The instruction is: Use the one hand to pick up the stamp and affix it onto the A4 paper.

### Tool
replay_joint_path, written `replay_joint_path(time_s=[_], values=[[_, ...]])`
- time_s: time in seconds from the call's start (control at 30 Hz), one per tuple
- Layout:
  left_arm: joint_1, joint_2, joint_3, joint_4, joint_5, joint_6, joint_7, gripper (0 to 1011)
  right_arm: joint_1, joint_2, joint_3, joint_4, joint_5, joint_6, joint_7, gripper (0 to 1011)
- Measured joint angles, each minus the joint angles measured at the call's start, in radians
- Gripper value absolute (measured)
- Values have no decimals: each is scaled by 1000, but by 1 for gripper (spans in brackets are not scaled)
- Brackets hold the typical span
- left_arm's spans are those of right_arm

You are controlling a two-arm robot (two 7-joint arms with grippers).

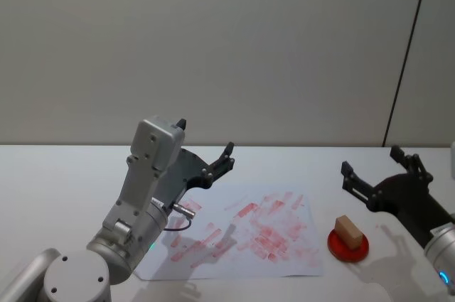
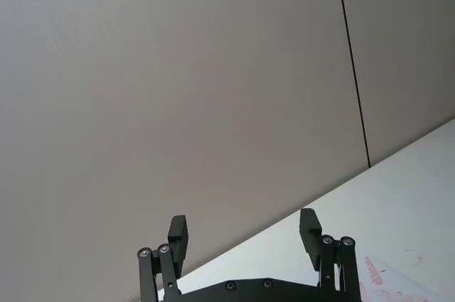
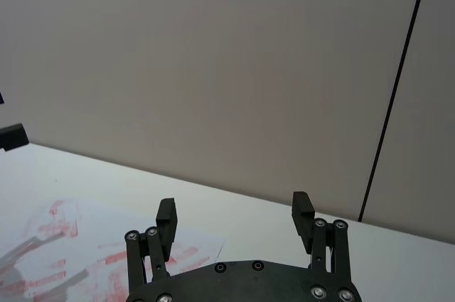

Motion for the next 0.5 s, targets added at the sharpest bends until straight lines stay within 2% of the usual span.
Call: replay_joint_path(time_s=[0.5], values=[[0,0,0,0,0,0,0,1002,-12,9,-8,51,-32,68,44,1001]])
